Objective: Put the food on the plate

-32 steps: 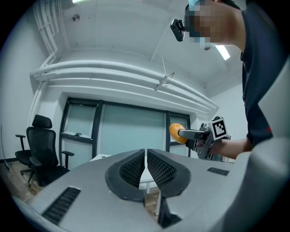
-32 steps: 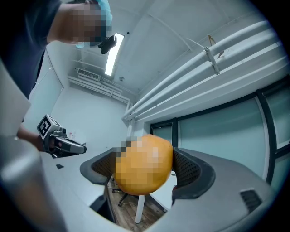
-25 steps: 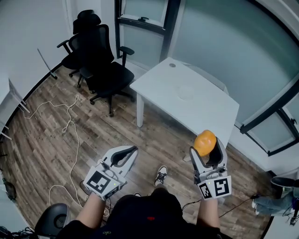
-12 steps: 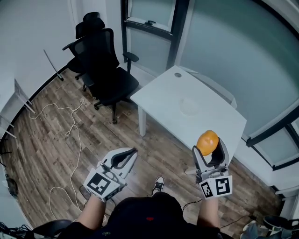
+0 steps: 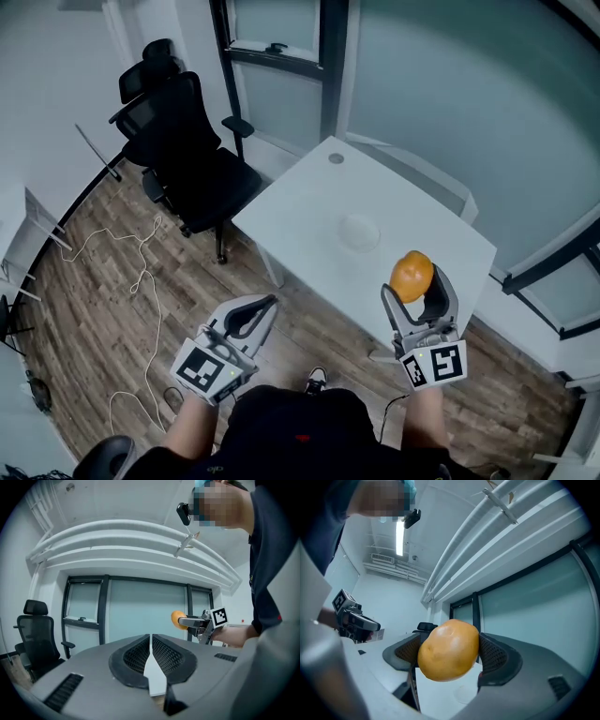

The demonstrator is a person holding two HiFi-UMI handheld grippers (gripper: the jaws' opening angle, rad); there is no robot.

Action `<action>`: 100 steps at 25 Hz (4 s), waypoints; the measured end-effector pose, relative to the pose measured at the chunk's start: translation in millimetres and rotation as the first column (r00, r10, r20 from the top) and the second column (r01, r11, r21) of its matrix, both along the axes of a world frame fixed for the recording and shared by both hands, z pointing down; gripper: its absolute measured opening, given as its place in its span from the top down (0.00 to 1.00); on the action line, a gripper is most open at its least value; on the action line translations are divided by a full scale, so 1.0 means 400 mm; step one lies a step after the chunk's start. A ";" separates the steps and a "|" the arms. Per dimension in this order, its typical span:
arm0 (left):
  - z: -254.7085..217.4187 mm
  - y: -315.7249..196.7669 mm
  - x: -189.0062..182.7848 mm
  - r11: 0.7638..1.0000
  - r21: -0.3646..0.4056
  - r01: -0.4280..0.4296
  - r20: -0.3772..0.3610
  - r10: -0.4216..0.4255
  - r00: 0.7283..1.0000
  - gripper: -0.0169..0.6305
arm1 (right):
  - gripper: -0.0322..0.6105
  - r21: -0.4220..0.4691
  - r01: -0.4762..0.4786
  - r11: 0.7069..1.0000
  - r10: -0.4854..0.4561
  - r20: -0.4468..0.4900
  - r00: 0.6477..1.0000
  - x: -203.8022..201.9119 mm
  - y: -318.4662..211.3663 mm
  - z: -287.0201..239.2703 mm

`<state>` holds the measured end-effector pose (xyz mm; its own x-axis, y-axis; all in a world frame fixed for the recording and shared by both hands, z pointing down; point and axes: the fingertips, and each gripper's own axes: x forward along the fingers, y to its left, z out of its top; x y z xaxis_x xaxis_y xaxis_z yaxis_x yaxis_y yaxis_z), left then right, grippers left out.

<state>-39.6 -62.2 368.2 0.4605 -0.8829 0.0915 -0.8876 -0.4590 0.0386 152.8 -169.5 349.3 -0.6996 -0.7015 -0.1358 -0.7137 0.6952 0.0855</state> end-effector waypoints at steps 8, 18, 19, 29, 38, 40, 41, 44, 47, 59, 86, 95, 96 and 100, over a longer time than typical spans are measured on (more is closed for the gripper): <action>0.022 -0.197 0.031 0.998 -0.034 -0.043 0.001 0.043 0.999 0.92 | 0.36 -0.015 -0.007 1.000 0.007 -0.016 1.000 0.007 -0.163 0.025; 0.070 -0.480 -0.005 0.979 -0.049 -0.199 -0.037 0.197 0.980 0.92 | 0.36 -0.056 -0.171 0.984 0.166 -0.078 0.983 -0.011 -0.371 0.072; 0.074 -0.516 -0.013 0.975 -0.053 -0.218 -0.036 0.216 0.976 0.92 | 0.36 -0.063 -0.188 0.980 0.182 -0.086 0.980 -0.019 -0.392 0.078; 0.156 -0.797 -0.159 0.920 -0.109 -0.377 -0.054 0.374 0.926 0.92 | 0.36 -0.189 -0.325 0.927 0.293 -0.177 0.940 -0.171 -0.619 0.232; 0.275 -0.854 -0.196 0.888 -0.201 -0.415 -0.132 0.395 0.909 0.92 | 0.36 -0.338 -0.330 0.881 0.241 -0.278 0.930 -0.259 -0.743 0.500; 0.304 -0.852 -0.185 0.885 -0.227 -0.405 -0.133 0.384 0.914 0.92 | 0.36 -0.364 -0.324 0.873 0.213 -0.312 0.926 -0.265 -0.778 0.580; 0.314 -0.851 -0.177 0.886 -0.237 -0.399 -0.134 0.378 0.916 0.92 | 0.36 -0.376 -0.323 0.868 0.199 -0.333 0.922 -0.263 -0.793 0.622; 0.346 -0.849 -0.170 0.890 -0.257 -0.376 -0.119 0.357 0.927 0.92 | 0.36 -0.424 -0.327 0.844 0.161 -0.381 0.910 -0.260 -0.817 0.740; 0.367 -0.842 -0.177 0.895 -0.271 -0.355 -0.114 0.336 0.935 0.92 | 0.36 -0.463 -0.338 0.819 0.129 -0.425 0.896 -0.265 -0.828 0.835; 0.380 -0.808 -0.192 0.898 -0.296 -0.325 -0.117 0.304 0.945 0.92 | 0.36 -0.510 -0.315 0.800 0.069 -0.443 0.894 -0.289 -0.827 0.936; -0.014 -0.696 0.034 0.879 0.070 -0.471 -0.074 0.476 0.877 0.92 | 0.89 0.093 -0.168 0.981 0.172 -0.036 0.984 -0.150 -0.398 -0.077; -0.086 -0.660 0.093 0.869 0.117 -0.480 -0.029 0.486 0.873 0.92 | 0.90 0.110 -0.204 0.973 0.207 -0.012 0.978 -0.083 -0.375 -0.128; -0.088 -0.658 0.092 0.870 0.120 -0.478 -0.027 0.484 0.875 0.92 | 0.90 0.110 -0.203 0.973 0.205 -0.007 0.979 -0.084 -0.372 -0.129; -0.088 -0.651 0.089 0.877 0.118 -0.466 -0.024 0.472 0.881 0.92 | 0.90 0.109 -0.195 0.975 0.195 0.008 0.981 -0.087 -0.360 -0.124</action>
<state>-4.0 -322.5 333.0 0.8244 -0.5654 -0.0240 -0.5655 -0.8247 0.0053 118.1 -313.6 299.7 -0.5512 -0.8056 -0.2172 -0.8343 0.5291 0.1549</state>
